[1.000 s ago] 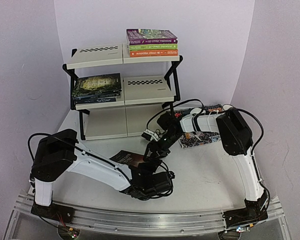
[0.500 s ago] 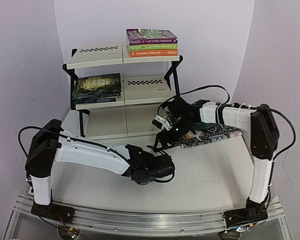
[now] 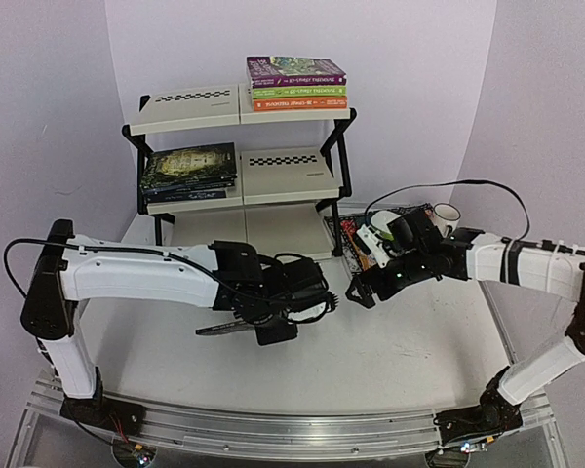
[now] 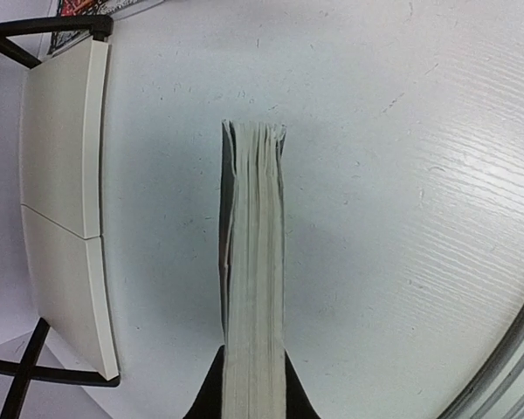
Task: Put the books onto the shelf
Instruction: Pick up the book at the center of the board, then pass from the left arm to the right
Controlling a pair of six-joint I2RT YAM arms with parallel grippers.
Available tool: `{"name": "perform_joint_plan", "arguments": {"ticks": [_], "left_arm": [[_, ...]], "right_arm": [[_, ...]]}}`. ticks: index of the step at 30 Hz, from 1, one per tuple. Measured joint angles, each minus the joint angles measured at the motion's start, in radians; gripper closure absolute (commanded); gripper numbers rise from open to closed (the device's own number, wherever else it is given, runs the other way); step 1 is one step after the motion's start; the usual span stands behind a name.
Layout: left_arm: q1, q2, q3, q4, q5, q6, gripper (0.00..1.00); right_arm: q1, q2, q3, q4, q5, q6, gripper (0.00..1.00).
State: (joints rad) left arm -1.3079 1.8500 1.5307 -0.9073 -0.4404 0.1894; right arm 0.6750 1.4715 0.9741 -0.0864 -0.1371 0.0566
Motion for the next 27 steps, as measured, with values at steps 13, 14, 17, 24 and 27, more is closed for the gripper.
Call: {"name": "perform_joint_plan", "arguments": {"ticks": [13, 14, 17, 24, 27], "left_arm": [[0.042, -0.135, 0.125, -0.189, 0.211, -0.030, 1.00], [0.047, -0.138, 0.142, -0.196, 0.226, -0.030, 1.00], [0.054, -0.142, 0.188, -0.213, 0.266, -0.029, 1.00], [0.052, -0.142, 0.250, -0.237, 0.343, -0.023, 1.00], [0.052, -0.142, 0.282, -0.250, 0.353, -0.014, 1.00]], "right_arm": [[0.000, -0.301, -0.414, 0.513, -0.329, -0.232, 0.05], [0.000, -0.296, -0.403, 0.517, -0.383, -0.244, 0.05], [0.005, -0.283, -0.354, 0.539, -0.499, -0.264, 0.06], [0.022, -0.269, -0.241, 0.581, -0.634, -0.272, 0.13], [0.031, -0.243, -0.205, 0.589, -0.672, -0.264, 0.16]]}}
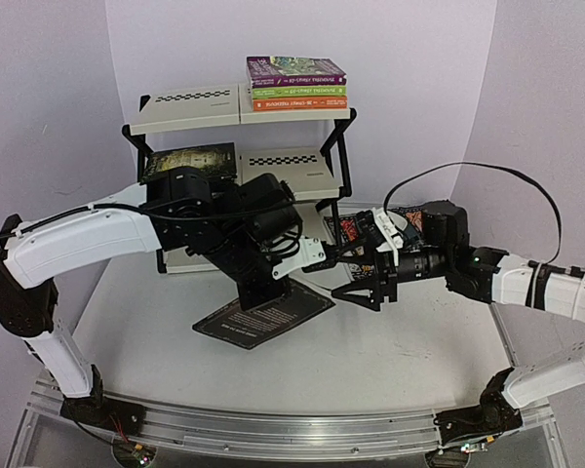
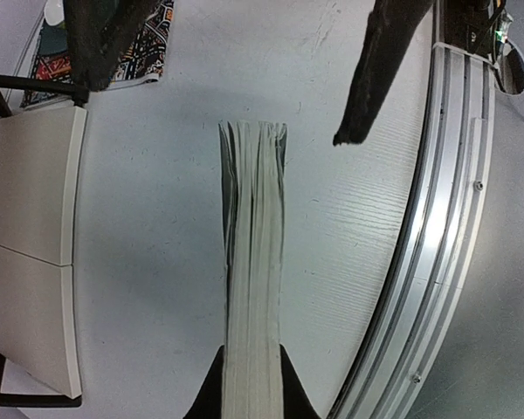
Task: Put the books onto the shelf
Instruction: Pass from the left arm to the right
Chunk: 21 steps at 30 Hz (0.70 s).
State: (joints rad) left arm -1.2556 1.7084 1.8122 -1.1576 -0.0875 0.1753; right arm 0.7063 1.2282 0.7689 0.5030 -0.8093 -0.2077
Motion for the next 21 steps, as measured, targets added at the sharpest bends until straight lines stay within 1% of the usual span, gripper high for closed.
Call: {"name": "perform_joint_plan", "arguments": {"ticks": [2, 4, 6, 7, 9, 10, 11, 12, 13, 16, 18, 19, 20, 21], "left_arm": [[0.000, 0.000, 0.026, -0.006, 0.000, 0.008, 1.00], [0.000, 0.006, 0.061, -0.013, 0.000, 0.011, 1.00], [0.000, 0.014, 0.096, -0.013, 0.001, 0.014, 1.00], [0.000, 0.017, 0.108, -0.011, 0.000, 0.018, 1.00], [0.000, 0.024, 0.126, -0.014, 0.000, 0.027, 1.00], [0.000, 0.029, 0.137, -0.016, 0.001, 0.031, 1.00], [0.000, 0.034, 0.146, -0.016, 0.002, 0.034, 1.00], [0.000, 0.039, 0.152, -0.016, 0.006, 0.037, 0.99], [0.000, 0.043, 0.158, -0.018, 0.010, 0.038, 0.96], [0.000, 0.048, 0.164, -0.022, 0.018, 0.037, 0.82], [0.002, 0.048, 0.164, -0.022, 0.026, 0.035, 0.70], [0.006, 0.047, 0.164, -0.014, 0.033, 0.035, 0.60], [0.013, 0.043, 0.159, -0.002, 0.045, 0.032, 0.42], [0.019, 0.032, 0.143, 0.021, 0.064, 0.031, 0.29]], "right_arm": [[0.009, 0.010, 0.004, 0.000, -0.017, 0.002, 0.17], [0.014, 0.016, 0.004, -0.002, -0.028, 0.003, 0.20], [0.019, 0.018, 0.004, -0.003, -0.041, 0.007, 0.27], [0.021, 0.018, 0.004, -0.002, -0.046, 0.009, 0.33], [0.023, 0.018, 0.005, -0.002, -0.052, 0.011, 0.49], [0.023, 0.018, 0.005, -0.004, -0.056, 0.014, 0.60], [0.023, 0.018, 0.005, -0.005, -0.058, 0.016, 0.73], [0.023, 0.018, 0.005, -0.007, -0.059, 0.017, 0.90], [0.023, 0.018, 0.006, -0.010, -0.058, 0.017, 1.00], [0.023, 0.017, 0.007, -0.016, -0.062, 0.011, 1.00], [0.023, 0.017, 0.007, -0.016, -0.056, 0.006, 1.00], [0.023, 0.015, 0.007, -0.022, -0.047, 0.005, 1.00], [0.023, 0.014, 0.006, -0.030, -0.038, 0.006, 1.00], [0.024, 0.014, 0.005, -0.036, -0.029, 0.006, 1.00]]}}
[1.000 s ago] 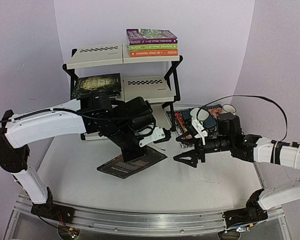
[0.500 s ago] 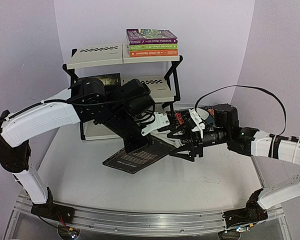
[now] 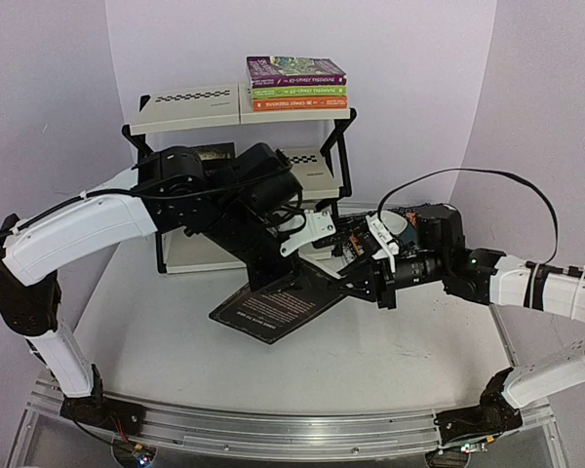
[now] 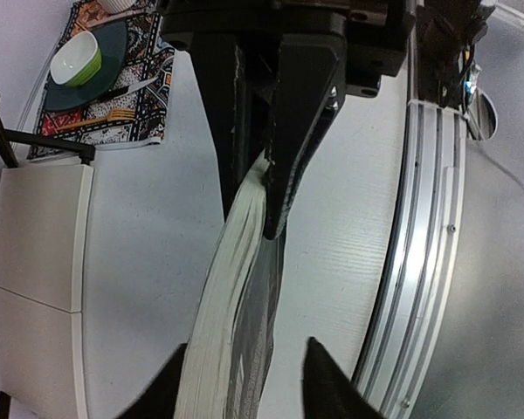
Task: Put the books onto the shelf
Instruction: Pass from the left arm to the right, then pass from the right arm to the left
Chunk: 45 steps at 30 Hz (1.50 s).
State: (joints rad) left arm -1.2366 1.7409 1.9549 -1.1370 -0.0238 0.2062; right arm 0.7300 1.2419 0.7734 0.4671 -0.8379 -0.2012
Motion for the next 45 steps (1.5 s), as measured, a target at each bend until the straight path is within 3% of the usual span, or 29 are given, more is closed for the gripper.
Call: {"name": "perform_joint_plan", "arguments": {"ticks": [2, 6, 12, 16, 19, 24, 27, 34, 38, 41, 45], "left_arm": [[0.014, -0.042, -0.061, 0.049, 0.033, -0.003, 0.03], [0.045, -0.182, -0.244, 0.145, 0.049, -0.031, 0.01], [0.061, -0.362, -0.451, 0.236, 0.052, -0.069, 0.19], [0.068, -0.423, -0.534, 0.283, 0.084, -0.073, 0.22], [0.077, -0.443, -0.573, 0.306, 0.101, -0.074, 0.42], [0.098, -0.444, -0.583, 0.329, 0.110, -0.078, 0.38], [0.108, -0.444, -0.583, 0.335, 0.110, -0.079, 0.59], [0.118, -0.444, -0.583, 0.335, 0.138, -0.077, 0.79], [0.119, -0.444, -0.583, 0.335, 0.169, -0.073, 0.68], [0.119, -0.442, -0.581, 0.335, 0.193, -0.076, 0.69], [0.119, -0.430, -0.565, 0.336, 0.215, -0.076, 0.98]], "right_arm": [[0.000, -0.002, 0.000, -0.011, 0.020, 0.010, 1.00], [-0.011, -0.008, 0.000, -0.023, 0.044, 0.053, 1.00], [-0.025, -0.026, 0.000, -0.027, 0.046, 0.096, 1.00], [-0.024, -0.028, 0.006, -0.031, 0.011, 0.124, 1.00], [-0.024, -0.018, 0.027, -0.033, -0.045, 0.148, 1.00], [-0.024, -0.009, 0.045, -0.029, -0.105, 0.169, 1.00], [-0.024, -0.008, 0.045, -0.030, -0.126, 0.172, 1.00], [-0.024, -0.008, 0.045, -0.033, -0.133, 0.168, 1.00], [-0.024, -0.008, 0.045, -0.033, -0.133, 0.167, 1.00], [-0.024, -0.008, 0.045, -0.034, -0.135, 0.166, 1.00], [-0.024, -0.008, 0.045, -0.037, -0.136, 0.163, 1.00]]}}
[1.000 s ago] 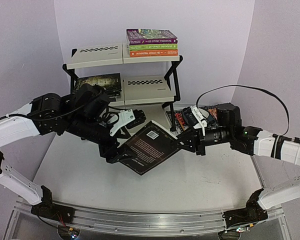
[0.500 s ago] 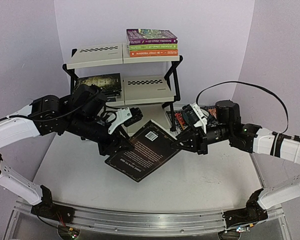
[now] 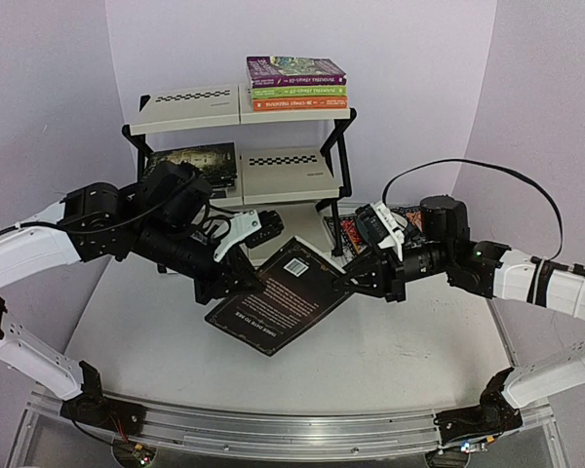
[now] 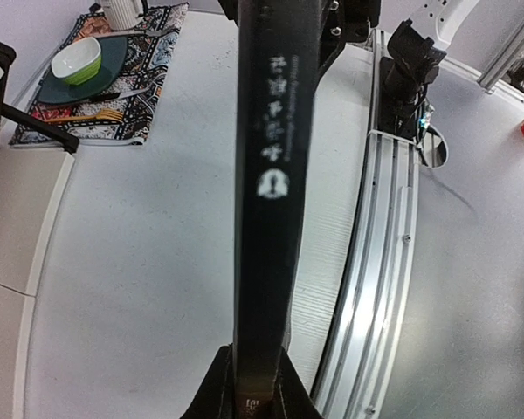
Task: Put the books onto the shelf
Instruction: Pass from the right arm to the left
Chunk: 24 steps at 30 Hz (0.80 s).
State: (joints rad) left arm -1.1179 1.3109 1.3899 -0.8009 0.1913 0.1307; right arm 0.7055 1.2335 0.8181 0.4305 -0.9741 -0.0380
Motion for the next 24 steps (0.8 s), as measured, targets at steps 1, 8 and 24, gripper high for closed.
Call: {"name": "perform_joint_plan", "arguments": {"ticks": [1, 8, 24], "left_arm": [[0.000, 0.003, 0.005, -0.001, 0.000, 0.002, 1.00], [0.000, 0.033, 0.048, -0.039, -0.018, 0.000, 1.00], [-0.037, 0.174, 0.321, -0.328, -0.653, 0.239, 1.00]], "right_arm": [[0.000, 0.000, 0.000, -0.003, -0.001, -0.001, 1.00], [0.000, -0.002, 0.000, -0.011, 0.010, -0.010, 0.29], [0.000, -0.077, 0.000, -0.129, 0.225, -0.128, 0.14]]}}
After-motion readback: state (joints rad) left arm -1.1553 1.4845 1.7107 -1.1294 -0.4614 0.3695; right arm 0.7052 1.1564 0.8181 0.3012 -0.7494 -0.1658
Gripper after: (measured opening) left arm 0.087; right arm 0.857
